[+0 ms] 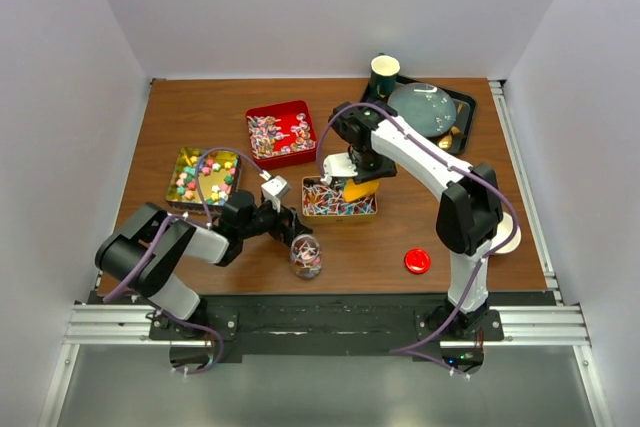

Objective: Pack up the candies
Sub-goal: Scoop the fake candies from the storage box, then place the fake candies in the packing bottle, then place the spatula at the center of the board.

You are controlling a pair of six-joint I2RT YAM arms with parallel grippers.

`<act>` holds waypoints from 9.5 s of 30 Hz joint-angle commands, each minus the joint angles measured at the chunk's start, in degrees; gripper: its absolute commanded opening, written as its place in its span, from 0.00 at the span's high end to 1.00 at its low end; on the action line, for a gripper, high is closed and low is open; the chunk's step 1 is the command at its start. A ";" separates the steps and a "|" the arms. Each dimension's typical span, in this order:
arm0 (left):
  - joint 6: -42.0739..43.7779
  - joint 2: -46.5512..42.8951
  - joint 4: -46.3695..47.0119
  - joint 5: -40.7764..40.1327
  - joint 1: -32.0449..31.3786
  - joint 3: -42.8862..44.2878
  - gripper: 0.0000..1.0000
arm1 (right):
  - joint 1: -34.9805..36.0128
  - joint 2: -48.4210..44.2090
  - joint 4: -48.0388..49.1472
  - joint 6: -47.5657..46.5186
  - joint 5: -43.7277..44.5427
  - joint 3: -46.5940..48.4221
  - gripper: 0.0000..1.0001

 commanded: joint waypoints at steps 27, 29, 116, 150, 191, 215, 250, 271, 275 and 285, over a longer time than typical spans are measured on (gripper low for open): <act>1.52 3.87 -1.65 -4.90 -0.73 -0.82 0.10 | 6.22 8.59 -5.12 -1.28 -3.36 1.80 1.00; 1.26 4.14 -1.65 -4.81 -0.73 -0.64 0.10 | 6.57 9.39 -4.68 -0.05 -5.11 2.33 1.00; 13.64 -25.05 -47.34 15.05 34.33 24.84 0.04 | -5.37 -34.54 54.47 23.59 -40.36 -54.70 1.00; 14.26 -30.41 -56.49 14.78 38.64 22.29 0.02 | -4.42 -34.03 0.87 -2.07 -36.50 -17.11 1.00; 9.08 -37.96 -49.28 11.09 38.64 13.95 0.02 | 19.49 -23.39 -10.21 0.65 -6.62 -7.60 1.00; 7.58 -37.00 -45.77 11.88 38.64 13.51 0.02 | 22.57 -24.27 -11.62 0.13 1.29 -9.18 1.00; 6.44 -37.26 -43.75 12.32 38.64 13.24 0.02 | 27.58 -24.88 -14.70 -0.32 10.18 -7.42 1.00; 22.01 -34.10 -53.95 20.86 30.47 13.78 0.00 | -18.47 -17.69 31.35 31.06 -20.85 -25.44 0.98; 21.64 -30.77 -55.07 20.41 30.56 14.64 0.00 | -19.52 -13.64 35.92 32.12 -20.76 -29.47 0.97; 27.89 -26.46 -52.80 24.36 28.71 17.63 0.00 | -23.31 -8.28 41.90 31.15 -21.47 -31.60 0.91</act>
